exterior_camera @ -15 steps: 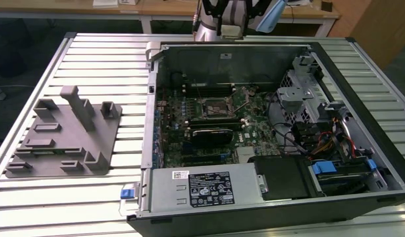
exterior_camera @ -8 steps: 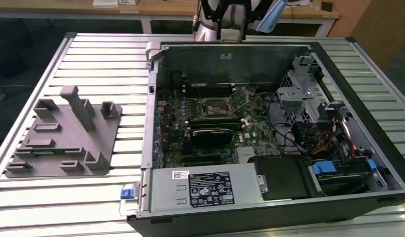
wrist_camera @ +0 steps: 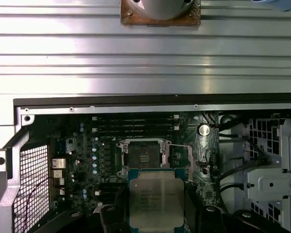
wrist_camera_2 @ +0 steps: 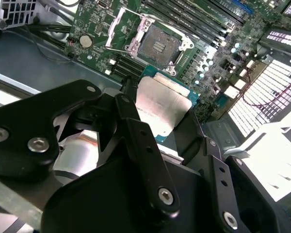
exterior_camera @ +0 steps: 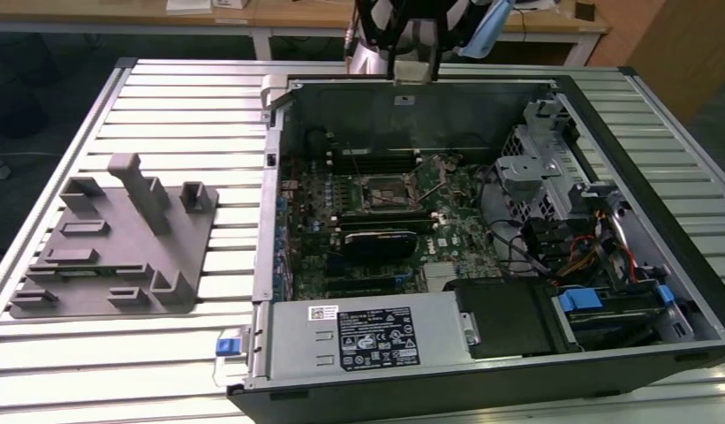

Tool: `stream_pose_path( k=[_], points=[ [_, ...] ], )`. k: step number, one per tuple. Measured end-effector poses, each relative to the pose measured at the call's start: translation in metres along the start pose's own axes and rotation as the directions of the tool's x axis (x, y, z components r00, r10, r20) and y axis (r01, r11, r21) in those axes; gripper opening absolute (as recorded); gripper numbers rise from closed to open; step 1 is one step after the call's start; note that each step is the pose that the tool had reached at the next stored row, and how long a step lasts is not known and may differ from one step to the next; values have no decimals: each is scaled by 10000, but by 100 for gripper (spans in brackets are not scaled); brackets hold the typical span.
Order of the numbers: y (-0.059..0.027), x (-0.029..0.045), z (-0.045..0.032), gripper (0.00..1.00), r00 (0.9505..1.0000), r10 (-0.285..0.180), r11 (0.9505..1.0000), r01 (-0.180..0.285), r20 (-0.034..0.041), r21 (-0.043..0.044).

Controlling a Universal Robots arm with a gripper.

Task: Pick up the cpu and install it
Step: 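Pick up the cpu and move it towards the insertion slot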

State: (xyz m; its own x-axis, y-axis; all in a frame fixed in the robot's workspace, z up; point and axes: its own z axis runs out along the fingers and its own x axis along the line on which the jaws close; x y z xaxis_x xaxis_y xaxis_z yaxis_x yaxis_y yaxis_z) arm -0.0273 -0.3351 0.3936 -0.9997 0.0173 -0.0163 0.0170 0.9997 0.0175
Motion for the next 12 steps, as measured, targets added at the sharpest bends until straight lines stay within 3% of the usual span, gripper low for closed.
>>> stream_pose_path(
  k=[12],
  points=[
    [-26,7,162,55,10000,0,10000,0,0,-35]
  ],
)
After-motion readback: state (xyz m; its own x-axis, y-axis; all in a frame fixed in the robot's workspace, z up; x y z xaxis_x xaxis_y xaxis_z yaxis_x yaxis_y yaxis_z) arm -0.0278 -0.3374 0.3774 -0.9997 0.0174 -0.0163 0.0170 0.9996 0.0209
